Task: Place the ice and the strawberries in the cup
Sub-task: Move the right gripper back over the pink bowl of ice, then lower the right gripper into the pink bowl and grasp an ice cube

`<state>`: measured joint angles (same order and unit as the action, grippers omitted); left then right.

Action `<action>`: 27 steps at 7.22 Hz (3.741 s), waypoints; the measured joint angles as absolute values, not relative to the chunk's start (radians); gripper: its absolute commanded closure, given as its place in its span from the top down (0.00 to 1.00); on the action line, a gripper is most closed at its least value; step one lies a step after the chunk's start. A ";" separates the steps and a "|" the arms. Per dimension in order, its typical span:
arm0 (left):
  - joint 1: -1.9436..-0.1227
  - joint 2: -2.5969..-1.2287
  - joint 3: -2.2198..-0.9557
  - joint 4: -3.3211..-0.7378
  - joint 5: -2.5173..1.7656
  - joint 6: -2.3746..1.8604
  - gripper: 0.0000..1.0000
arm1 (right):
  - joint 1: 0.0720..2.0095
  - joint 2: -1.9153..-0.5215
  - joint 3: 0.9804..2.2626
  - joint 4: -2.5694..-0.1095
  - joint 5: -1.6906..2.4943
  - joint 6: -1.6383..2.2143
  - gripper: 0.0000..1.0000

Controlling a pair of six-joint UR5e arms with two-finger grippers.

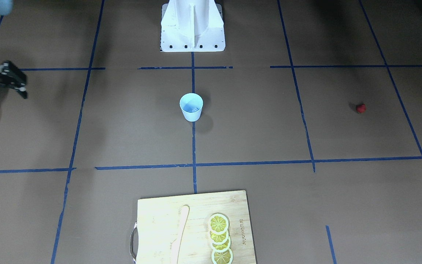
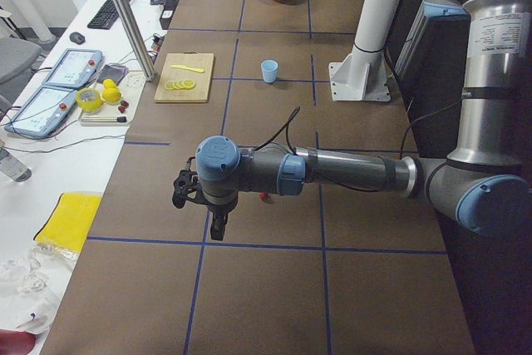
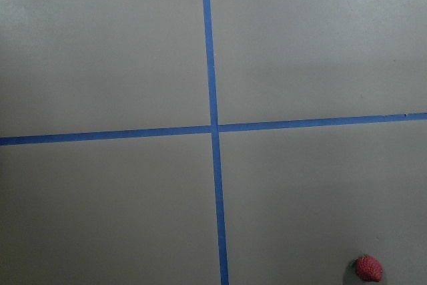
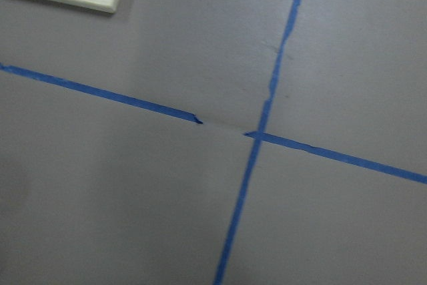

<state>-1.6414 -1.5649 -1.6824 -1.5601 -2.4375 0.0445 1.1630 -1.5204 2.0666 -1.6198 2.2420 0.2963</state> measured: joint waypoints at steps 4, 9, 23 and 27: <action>-1.641 -1.560 -1.694 -1.560 -2.437 0.044 1.00 | 1.320 -1.794 2.027 -1.519 2.263 0.028 0.99; -1.641 -1.554 -1.714 -1.556 -2.437 0.045 1.00 | 1.372 -1.895 1.806 -1.219 2.284 -0.014 0.98; -1.641 -1.555 -1.726 -1.556 -2.437 0.044 1.00 | 1.306 -1.879 1.693 -1.190 2.235 -0.053 0.69; -1.641 -1.555 -1.727 -1.557 -2.438 0.044 1.00 | 1.292 -1.879 1.687 -1.192 2.235 -0.054 0.69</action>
<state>-1.6413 -1.5555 -1.7272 -1.5566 -2.4375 0.0445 1.2919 -1.8788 1.6872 -1.1917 2.2347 -0.0542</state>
